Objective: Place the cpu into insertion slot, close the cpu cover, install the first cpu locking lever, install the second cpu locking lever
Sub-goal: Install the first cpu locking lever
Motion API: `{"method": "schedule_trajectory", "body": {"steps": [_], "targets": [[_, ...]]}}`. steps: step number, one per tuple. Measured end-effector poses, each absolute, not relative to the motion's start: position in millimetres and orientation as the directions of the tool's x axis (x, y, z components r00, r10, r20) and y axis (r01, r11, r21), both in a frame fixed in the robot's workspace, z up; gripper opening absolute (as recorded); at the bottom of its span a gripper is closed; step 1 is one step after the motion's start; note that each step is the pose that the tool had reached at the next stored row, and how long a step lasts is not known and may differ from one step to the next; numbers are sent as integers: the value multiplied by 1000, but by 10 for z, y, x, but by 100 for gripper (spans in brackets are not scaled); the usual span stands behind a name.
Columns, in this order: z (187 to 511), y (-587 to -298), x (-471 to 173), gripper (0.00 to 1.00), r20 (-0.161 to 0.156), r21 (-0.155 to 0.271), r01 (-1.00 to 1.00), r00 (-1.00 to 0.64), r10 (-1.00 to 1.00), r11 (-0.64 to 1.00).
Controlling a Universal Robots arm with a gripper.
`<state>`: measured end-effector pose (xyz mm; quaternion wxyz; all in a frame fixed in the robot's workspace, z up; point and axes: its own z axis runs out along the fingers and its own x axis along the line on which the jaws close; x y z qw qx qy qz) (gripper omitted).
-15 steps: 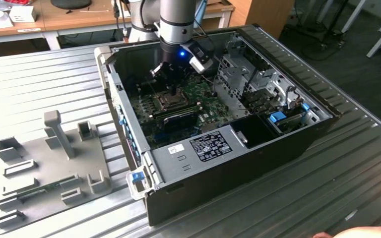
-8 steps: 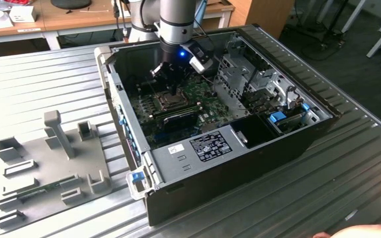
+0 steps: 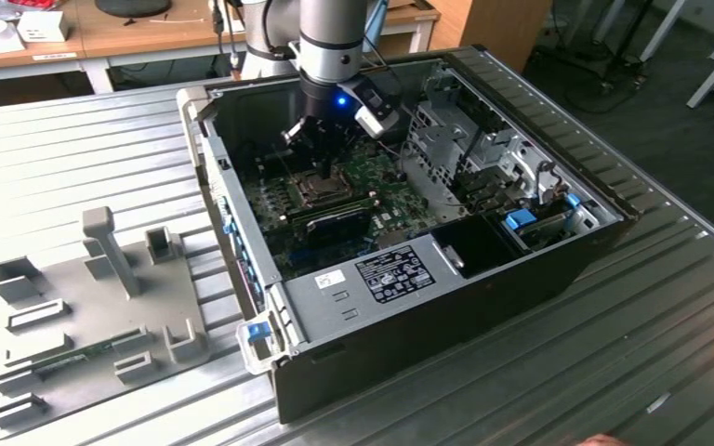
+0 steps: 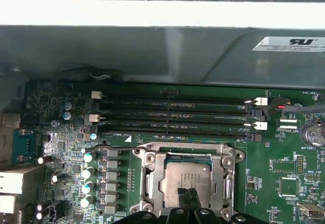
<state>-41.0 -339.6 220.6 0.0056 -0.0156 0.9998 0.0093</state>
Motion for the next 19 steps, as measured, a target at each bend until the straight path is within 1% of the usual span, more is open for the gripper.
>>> {"method": "schedule_trajectory", "body": {"steps": [9, 19], "targets": [[2234, -3396, -411, 11, -9, 18, -31, -999, -31, 999], [2350, -3396, -411, 11, 2, 19, -31, -1000, -31, 999]]}}
